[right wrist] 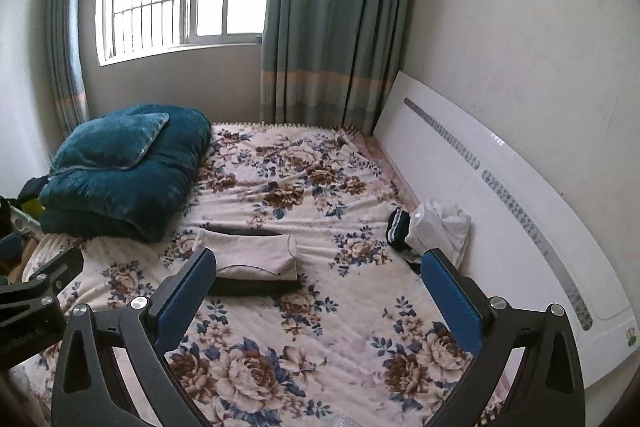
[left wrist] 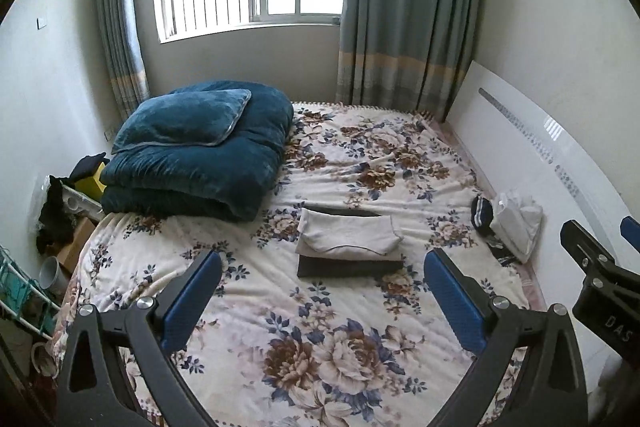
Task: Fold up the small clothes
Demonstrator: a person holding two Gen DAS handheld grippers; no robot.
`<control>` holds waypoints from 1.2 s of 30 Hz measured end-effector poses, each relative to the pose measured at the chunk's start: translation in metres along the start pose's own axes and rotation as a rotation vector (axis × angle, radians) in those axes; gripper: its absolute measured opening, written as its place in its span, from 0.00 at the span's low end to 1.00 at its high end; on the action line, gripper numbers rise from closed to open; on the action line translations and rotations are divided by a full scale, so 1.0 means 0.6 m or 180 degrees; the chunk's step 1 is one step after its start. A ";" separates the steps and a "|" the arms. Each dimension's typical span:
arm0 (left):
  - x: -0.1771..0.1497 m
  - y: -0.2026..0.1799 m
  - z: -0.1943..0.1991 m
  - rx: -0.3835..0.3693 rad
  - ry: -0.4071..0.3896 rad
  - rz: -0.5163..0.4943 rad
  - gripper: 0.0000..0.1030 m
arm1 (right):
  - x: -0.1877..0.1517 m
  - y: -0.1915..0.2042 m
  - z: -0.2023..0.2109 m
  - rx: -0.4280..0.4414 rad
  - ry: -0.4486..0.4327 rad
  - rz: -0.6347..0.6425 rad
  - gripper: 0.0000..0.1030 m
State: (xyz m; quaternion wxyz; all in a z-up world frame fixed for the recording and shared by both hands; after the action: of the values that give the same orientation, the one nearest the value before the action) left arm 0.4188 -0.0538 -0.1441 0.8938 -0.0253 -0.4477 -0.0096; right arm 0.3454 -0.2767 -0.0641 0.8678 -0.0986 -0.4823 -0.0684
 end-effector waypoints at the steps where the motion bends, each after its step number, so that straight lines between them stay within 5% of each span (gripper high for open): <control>1: 0.001 0.000 0.004 -0.0006 -0.0012 0.0007 1.00 | 0.000 -0.003 0.013 0.0011 -0.0010 -0.0004 1.00; 15: -0.008 -0.001 0.050 0.0100 -0.0080 -0.0011 1.00 | -0.007 -0.027 0.070 0.0093 -0.0034 -0.0033 1.00; 36: -0.012 0.002 0.055 0.0149 -0.0090 0.0008 1.00 | 0.015 -0.011 0.051 0.0251 -0.0052 -0.0007 1.00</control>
State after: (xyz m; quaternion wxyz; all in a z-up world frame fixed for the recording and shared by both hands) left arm 0.3881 -0.0507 -0.1299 0.8877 -0.0051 -0.4603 0.0024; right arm 0.3238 -0.2761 -0.0399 0.8669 -0.0643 -0.4918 -0.0495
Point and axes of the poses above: each gripper's, at about its wrist camera, not at the fingertips, and z roughly against the way its jaws point, y to its left, x to its top, the point moved 10 cm from there along -z, roughly the way its jaws point, and after that the axes turned 5 degrees about -y, right-handed, at the moved point
